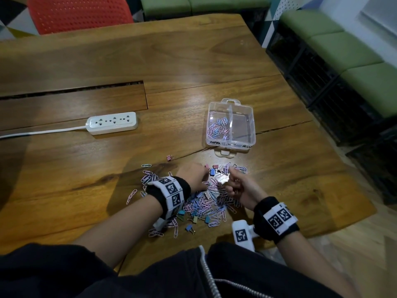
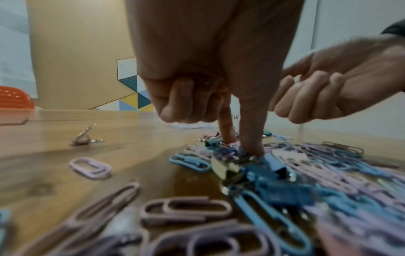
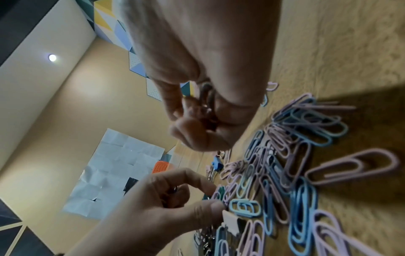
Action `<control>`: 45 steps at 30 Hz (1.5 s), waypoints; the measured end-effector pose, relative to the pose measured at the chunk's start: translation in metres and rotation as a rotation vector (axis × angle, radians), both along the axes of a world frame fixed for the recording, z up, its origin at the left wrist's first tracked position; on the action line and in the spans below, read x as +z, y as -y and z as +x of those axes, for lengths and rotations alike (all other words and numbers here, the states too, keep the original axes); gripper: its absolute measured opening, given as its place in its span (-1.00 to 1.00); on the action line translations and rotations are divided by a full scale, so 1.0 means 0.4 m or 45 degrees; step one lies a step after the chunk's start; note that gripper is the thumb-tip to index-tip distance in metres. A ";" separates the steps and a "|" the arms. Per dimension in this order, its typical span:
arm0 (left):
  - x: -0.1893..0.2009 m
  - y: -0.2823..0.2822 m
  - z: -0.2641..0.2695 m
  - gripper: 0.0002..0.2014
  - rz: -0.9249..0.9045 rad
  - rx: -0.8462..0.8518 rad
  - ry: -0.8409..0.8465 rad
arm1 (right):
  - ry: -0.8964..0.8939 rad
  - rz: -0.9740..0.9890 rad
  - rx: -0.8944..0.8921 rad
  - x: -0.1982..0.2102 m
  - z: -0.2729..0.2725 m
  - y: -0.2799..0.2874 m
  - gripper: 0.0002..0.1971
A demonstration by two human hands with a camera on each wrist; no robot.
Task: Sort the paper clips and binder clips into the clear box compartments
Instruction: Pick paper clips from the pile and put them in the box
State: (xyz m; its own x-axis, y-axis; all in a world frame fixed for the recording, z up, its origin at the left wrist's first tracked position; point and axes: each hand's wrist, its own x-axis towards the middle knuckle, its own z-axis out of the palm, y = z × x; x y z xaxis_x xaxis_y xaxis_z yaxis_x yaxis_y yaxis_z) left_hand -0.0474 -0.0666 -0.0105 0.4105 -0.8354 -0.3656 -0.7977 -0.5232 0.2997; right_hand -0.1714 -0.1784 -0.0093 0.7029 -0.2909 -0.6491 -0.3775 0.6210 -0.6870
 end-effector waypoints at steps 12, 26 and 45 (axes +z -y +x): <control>0.007 -0.020 0.039 -0.75 -0.216 0.501 -0.888 | -0.297 -1.251 0.526 -0.016 0.012 -0.036 -0.73; 0.024 -0.064 0.073 -0.68 -0.222 0.830 -1.150 | -0.308 -1.405 0.970 -0.006 0.025 -0.069 -0.85; 0.005 -0.042 0.006 -0.59 0.310 0.119 -0.011 | -0.055 -0.272 0.048 0.040 0.008 -0.003 -0.75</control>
State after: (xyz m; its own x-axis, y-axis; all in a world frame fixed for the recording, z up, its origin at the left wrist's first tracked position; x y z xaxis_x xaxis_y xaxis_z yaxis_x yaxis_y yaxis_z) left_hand -0.0452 -0.0499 -0.0084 0.4778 -0.6809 -0.5550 -0.7404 -0.6522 0.1627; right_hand -0.1682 -0.1772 0.0068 0.6888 -0.3992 -0.6052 -0.4296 0.4477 -0.7842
